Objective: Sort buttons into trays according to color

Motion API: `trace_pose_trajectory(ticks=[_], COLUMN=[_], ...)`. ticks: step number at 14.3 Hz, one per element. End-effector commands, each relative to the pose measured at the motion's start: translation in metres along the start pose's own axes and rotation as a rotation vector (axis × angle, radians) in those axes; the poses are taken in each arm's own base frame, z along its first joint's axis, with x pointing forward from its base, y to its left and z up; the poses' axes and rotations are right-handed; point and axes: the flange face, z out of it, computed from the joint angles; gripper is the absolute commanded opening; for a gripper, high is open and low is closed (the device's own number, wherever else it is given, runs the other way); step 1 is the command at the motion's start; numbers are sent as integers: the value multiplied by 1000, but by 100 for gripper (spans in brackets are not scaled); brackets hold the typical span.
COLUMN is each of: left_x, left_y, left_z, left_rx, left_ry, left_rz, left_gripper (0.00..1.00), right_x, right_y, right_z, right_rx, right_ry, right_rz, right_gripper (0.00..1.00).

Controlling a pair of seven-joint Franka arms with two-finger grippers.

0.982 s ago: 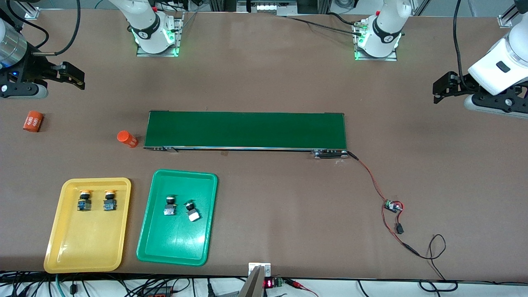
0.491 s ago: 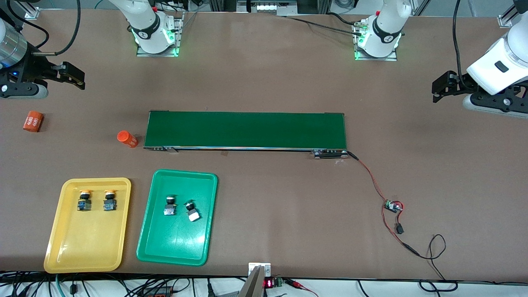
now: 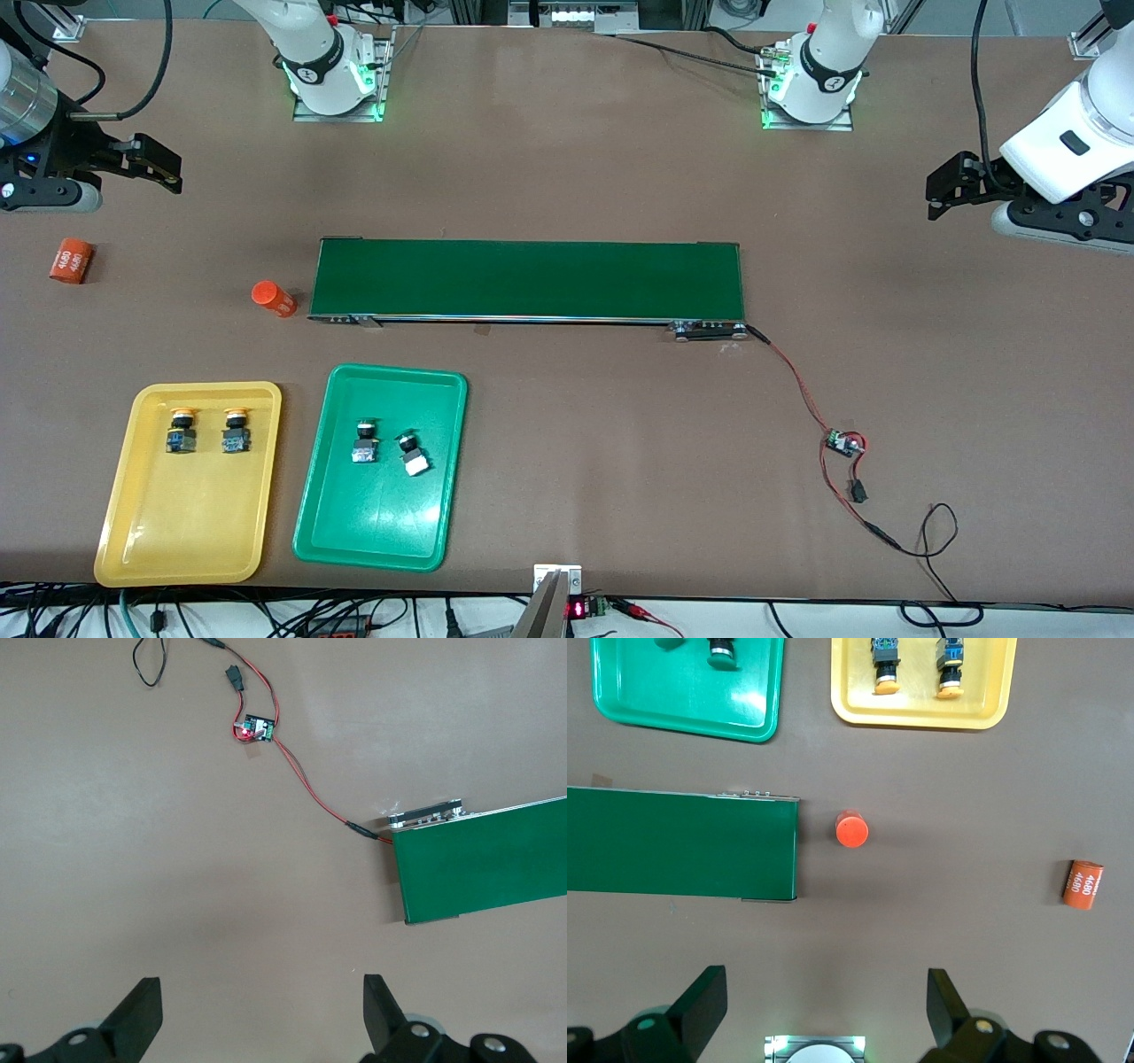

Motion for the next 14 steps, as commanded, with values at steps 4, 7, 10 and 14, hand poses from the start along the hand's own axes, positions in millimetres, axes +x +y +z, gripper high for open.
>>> trace_pose_trajectory(ticks=[4, 7, 10, 14], left_x=[-3, -3, -3, -3], left_y=[9, 13, 9, 9], left_z=[-8, -8, -8, -8], left_rx=[-4, -4, -4, -4], left_ry=[-2, -2, -2, -2], left_rz=[-28, -39, -45, -47], left_gripper=[100, 100, 100, 100], right_x=[7, 12, 11, 11], right_y=[-13, -18, -18, -17], right_z=[2, 6, 5, 5], right_rx=[104, 107, 107, 106], right_ry=[38, 36, 36, 37], right_rz=[27, 43, 43, 44], right_gripper=[100, 100, 100, 100])
